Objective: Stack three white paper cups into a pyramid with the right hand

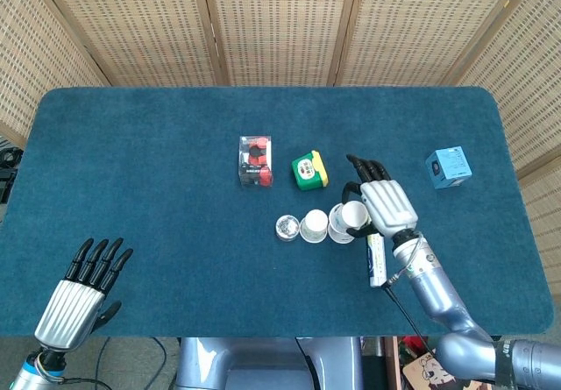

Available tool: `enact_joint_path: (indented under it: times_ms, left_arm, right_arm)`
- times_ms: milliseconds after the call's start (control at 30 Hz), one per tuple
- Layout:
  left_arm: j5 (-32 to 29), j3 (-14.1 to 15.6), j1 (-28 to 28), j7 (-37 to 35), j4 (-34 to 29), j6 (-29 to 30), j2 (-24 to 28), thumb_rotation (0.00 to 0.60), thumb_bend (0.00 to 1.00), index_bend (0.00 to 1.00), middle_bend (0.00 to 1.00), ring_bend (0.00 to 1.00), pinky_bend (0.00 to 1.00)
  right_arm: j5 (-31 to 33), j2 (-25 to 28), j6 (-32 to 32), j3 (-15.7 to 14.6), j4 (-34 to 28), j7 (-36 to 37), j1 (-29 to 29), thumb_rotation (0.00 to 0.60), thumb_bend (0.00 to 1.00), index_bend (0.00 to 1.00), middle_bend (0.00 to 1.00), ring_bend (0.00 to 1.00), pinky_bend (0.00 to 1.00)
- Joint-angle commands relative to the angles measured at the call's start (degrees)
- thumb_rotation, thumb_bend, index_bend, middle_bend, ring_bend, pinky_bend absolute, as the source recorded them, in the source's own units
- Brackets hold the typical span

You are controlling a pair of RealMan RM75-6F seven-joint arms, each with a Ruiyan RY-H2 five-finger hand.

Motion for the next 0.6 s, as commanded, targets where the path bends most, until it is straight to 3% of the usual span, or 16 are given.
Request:
enact_joint_path:
  times_ms: [33, 600]
  left_arm:
    - [0.1, 0.0, 0.0, 0.1, 0.0, -0.1, -0.1, 0.600, 0.21, 0.00, 0.00, 0.00, 0.00]
    - [0.1, 0.2, -0.2, 0.2, 0.1, -0.7, -0.2, 0.600, 0.21, 0.00, 0.00, 0.00, 0.00]
  right_arm:
    - [0.9, -1.4, 0.3, -0.2, 0.4, -0.9, 1.1, 0.600, 0.13, 0.53, 0.00, 0.00, 0.00]
    - [6.6, -5.7, -0.1, -1.4, 6.0, -4.0, 5.9, 0.600, 0.13, 0.53, 0.00, 0.00, 0.00]
